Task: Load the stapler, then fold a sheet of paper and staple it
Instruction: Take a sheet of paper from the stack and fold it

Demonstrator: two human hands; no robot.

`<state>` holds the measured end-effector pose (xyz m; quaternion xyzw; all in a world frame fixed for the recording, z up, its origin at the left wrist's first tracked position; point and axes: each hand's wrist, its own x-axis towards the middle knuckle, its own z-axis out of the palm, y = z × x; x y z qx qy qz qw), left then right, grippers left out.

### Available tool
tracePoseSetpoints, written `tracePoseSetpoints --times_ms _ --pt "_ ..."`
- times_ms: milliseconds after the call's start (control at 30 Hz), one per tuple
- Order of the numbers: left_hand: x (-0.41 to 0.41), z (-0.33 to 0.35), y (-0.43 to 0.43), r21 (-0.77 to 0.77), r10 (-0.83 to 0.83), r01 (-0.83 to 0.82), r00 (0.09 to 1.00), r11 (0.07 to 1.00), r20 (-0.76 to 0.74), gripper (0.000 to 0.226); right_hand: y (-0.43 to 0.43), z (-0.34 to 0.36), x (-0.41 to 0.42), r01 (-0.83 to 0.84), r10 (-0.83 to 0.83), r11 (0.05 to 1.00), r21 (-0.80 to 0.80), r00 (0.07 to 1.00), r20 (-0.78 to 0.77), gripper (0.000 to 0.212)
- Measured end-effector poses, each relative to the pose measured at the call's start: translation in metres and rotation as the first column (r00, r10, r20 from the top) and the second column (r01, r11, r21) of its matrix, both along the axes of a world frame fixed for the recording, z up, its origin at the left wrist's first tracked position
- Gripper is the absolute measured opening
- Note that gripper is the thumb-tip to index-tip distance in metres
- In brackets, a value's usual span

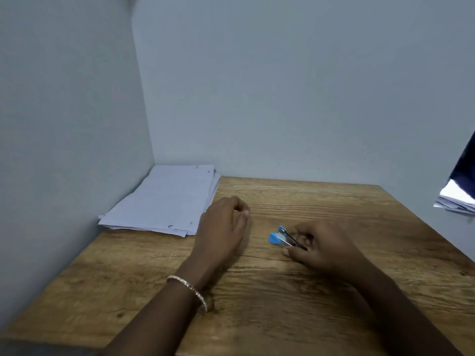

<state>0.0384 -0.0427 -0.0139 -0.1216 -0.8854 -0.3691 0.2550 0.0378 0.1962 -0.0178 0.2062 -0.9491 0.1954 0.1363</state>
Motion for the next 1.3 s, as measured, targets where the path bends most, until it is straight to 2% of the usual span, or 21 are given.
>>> tracePoseSetpoints --times_ms 67,133,267,367,467,600,667,733,900,1000,1133,1233,1300 --pt "0.014 -0.001 -0.029 -0.203 0.096 -0.094 0.995 0.975 -0.002 0.019 0.000 -0.004 0.006 0.006 -0.004 0.996 0.088 1.000 -0.024 0.048" --pt "0.023 0.002 -0.057 -0.316 0.205 -0.193 0.979 0.929 0.005 0.026 0.000 -0.004 0.014 0.028 -0.024 0.994 0.106 0.999 -0.039 0.053" --pt "0.024 0.003 -0.103 -0.472 0.359 -0.284 0.930 0.835 0.076 0.037 -0.004 0.000 0.027 0.071 -0.068 0.994 0.088 0.997 -0.031 0.036" --pt "0.017 -0.001 -0.125 -0.531 0.395 -0.282 0.912 0.799 0.111 0.038 -0.012 0.002 0.036 0.127 -0.124 0.989 0.081 0.991 -0.045 0.036" --pt "0.009 -0.002 -0.139 -0.580 0.388 -0.229 0.907 0.782 0.165 0.038 -0.016 0.005 0.045 0.172 -0.176 0.984 -0.045 0.976 -0.127 0.034" --pt "0.000 0.000 -0.150 -0.586 0.337 -0.152 0.915 0.796 0.221 0.032 -0.021 0.003 0.057 0.070 -0.105 0.979 -0.193 0.979 -0.178 0.005" --pt "-0.002 0.001 -0.150 -0.589 0.310 -0.130 0.926 0.797 0.215 0.028 -0.022 -0.002 0.059 0.030 -0.071 0.976 -0.218 0.980 -0.186 0.007" --pt "-0.003 -0.001 -0.149 -0.659 0.302 -0.128 0.940 0.742 0.157 0.028 -0.024 -0.007 0.059 0.005 -0.052 0.974 -0.225 0.978 -0.203 0.009" --pt "-0.007 -0.007 -0.147 -0.836 0.333 -0.172 0.943 0.522 0.014 0.024 -0.026 -0.010 0.058 -0.046 -0.009 0.976 -0.212 0.968 -0.251 0.013" --pt "-0.007 -0.012 -0.146 -0.810 0.339 -0.241 0.939 0.535 -0.055 0.028 -0.025 -0.010 0.059 -0.048 -0.008 0.975 -0.218 0.968 -0.249 0.015" --pt "0.001 0.004 -0.136 -0.715 0.293 -0.381 0.923 0.586 -0.251 0.039 -0.028 -0.007 0.059 -0.057 -0.017 0.968 -0.245 0.956 -0.293 0.012" --pt "0.013 0.030 -0.117 -0.559 0.285 -0.535 0.833 0.633 -0.474 0.033 -0.038 0.001 0.060 -0.074 -0.029 0.954 -0.292 0.942 -0.334 0.009" --pt "0.022 0.047 -0.099 -0.458 0.255 -0.550 0.789 0.698 -0.559 0.024 -0.047 0.010 0.060 -0.095 -0.033 0.937 -0.336 0.934 -0.356 0.009"
